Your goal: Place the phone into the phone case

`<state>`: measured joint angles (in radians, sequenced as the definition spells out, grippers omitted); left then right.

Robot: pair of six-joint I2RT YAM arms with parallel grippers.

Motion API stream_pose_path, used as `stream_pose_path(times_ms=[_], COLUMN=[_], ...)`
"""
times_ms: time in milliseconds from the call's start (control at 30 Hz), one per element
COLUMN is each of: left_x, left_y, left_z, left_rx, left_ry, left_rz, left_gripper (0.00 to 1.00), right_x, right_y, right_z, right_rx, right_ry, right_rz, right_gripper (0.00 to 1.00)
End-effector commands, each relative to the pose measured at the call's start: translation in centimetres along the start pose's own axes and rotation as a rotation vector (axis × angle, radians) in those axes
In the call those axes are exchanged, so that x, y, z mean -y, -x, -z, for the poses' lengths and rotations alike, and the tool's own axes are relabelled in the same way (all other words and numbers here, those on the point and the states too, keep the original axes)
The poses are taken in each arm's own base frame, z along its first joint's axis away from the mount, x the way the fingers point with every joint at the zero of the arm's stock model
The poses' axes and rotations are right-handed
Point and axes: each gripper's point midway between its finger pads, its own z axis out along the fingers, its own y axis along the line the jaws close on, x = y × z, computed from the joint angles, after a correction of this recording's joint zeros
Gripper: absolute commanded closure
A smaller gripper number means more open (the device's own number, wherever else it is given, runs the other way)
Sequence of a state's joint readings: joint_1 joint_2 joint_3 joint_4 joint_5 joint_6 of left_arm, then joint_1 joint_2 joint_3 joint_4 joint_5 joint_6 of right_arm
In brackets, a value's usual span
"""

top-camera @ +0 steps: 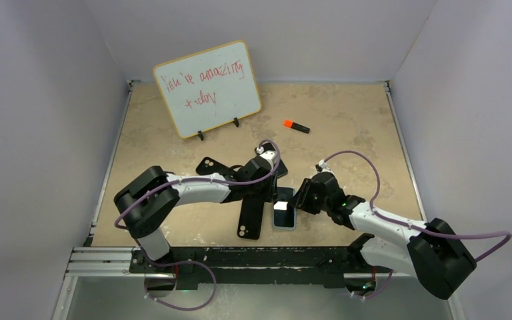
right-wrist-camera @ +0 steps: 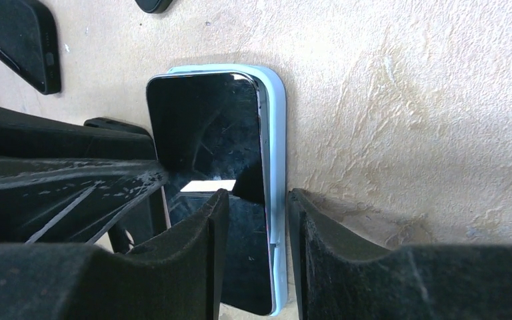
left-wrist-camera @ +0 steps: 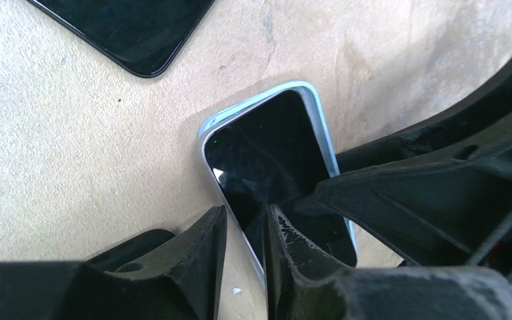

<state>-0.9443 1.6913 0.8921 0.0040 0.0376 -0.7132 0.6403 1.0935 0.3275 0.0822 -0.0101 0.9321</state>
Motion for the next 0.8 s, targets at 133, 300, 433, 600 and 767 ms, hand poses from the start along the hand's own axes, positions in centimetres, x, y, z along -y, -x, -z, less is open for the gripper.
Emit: stream_pose_path(times_ms=[133,300,433,600,767], left_x=[1.0,2.4,2.8,2.9,3.1], left_y=[0.7,0.9,0.4,-0.5,0.2], left_z=[-1.1,-0.9,-1.3,-1.7,-0.8], left_rx=[0.002,0.009,-0.011,-0.035,-0.041], left_ry=[-0.047,-0.125,-0.159,-0.184,-0.158], left_rz=[-0.027,-0.067,-0.084,-0.067,-0.059], left_gripper=[0.79,0.89,0.93,0.93,0.89], right_x=[-0.7,-2.1,-3.0,-3.5,-3.5], right_y=[1.0,0.9,1.0,1.2,1.1], right_z=[-0.3,-0.3,-0.4,-0.5,0.1], right_rx=[0.023,0.025,0.014,0.018,-0.003], right_ry=[0.007,0.093,0.135,0.159,0.133], right_rz=[0.028,0.056,0.091,0.112,0.100], right_gripper=[0.61,0.63,0.66,0.66,0.61])
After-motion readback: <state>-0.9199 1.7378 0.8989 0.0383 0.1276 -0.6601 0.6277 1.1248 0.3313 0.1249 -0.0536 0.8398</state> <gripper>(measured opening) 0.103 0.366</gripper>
